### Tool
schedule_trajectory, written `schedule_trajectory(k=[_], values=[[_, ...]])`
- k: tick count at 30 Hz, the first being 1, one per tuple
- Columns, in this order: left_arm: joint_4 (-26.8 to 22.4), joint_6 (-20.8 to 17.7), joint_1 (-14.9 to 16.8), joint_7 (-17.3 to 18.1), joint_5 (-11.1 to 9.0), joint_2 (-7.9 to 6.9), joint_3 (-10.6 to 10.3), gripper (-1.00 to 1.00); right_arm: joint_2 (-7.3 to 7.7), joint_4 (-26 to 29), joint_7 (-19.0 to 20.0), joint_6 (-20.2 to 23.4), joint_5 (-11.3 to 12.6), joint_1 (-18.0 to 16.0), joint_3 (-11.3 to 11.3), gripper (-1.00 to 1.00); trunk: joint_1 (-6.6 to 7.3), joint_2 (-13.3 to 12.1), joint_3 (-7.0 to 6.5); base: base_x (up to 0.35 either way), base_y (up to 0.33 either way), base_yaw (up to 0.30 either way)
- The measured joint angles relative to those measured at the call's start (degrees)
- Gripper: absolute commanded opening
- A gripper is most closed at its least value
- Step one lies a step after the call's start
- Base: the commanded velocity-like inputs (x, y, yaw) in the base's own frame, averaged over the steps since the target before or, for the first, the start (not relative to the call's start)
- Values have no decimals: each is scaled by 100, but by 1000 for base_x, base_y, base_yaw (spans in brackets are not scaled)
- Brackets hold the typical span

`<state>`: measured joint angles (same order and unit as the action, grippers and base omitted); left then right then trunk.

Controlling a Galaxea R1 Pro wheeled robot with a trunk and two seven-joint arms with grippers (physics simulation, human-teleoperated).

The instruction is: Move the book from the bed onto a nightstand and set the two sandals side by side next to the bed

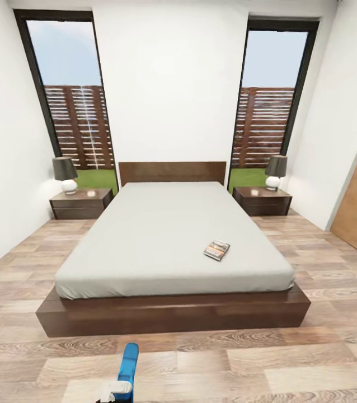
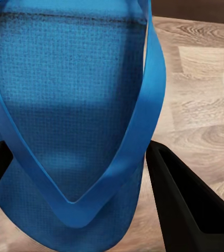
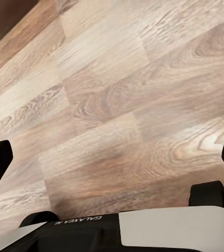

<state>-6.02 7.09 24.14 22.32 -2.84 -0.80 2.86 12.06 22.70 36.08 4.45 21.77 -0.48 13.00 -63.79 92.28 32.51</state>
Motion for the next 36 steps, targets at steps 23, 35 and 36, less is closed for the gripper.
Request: schedule_trajectory(k=[23,35,36], values=[[-2,2,-1,2,-3,-1,2,-100,0,-1,0,0,-1,-2,-5,100,0,0,0,0,0,-268],[-4,-3,-1,-3,-5,-5,4,-100,0,-2,0,0,-2,-1,-13,100,109,-199,-90,0,0,-14],[-4,-2,-1,-3,-5,-6,4,-100,0,-2,0,0,-2,-1,-12,100,131,-239,-107,0,0,0]])
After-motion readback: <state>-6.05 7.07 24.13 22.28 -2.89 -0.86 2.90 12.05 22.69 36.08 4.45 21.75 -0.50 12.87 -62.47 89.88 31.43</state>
